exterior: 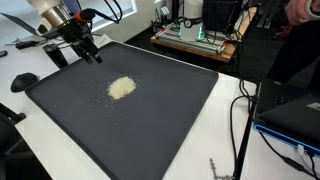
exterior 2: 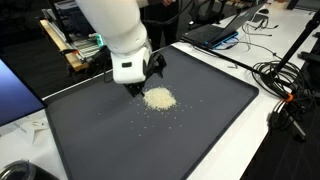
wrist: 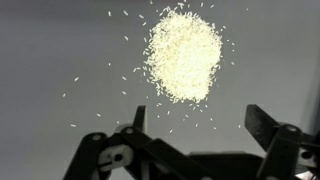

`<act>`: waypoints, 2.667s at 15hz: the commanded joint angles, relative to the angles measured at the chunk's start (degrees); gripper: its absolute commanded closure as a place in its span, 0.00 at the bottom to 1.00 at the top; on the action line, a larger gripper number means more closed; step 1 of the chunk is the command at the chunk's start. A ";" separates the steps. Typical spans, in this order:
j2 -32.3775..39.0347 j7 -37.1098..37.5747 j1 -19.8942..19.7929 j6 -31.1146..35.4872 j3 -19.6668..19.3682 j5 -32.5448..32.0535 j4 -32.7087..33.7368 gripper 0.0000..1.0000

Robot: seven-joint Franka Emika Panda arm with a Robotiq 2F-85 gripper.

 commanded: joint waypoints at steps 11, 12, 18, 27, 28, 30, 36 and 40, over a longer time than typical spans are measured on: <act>10.28 16.16 13.48 -3.84 -0.89 -23.38 15.60 0.00; 10.20 17.50 14.50 -3.93 -1.11 -24.94 15.26 0.00; 8.92 30.25 20.65 -4.24 -2.70 -31.25 11.57 0.00; 1.95 48.94 23.58 6.53 -3.91 -30.71 -1.73 0.00; 0.37 50.38 23.77 9.16 -4.19 -31.03 -4.38 0.00; -3.27 52.33 23.81 13.98 -4.30 -30.85 -9.94 0.00; -15.24 51.94 22.53 25.79 -3.67 -29.80 -26.00 0.00; -24.10 48.98 20.62 32.17 -3.15 -28.84 -37.31 0.00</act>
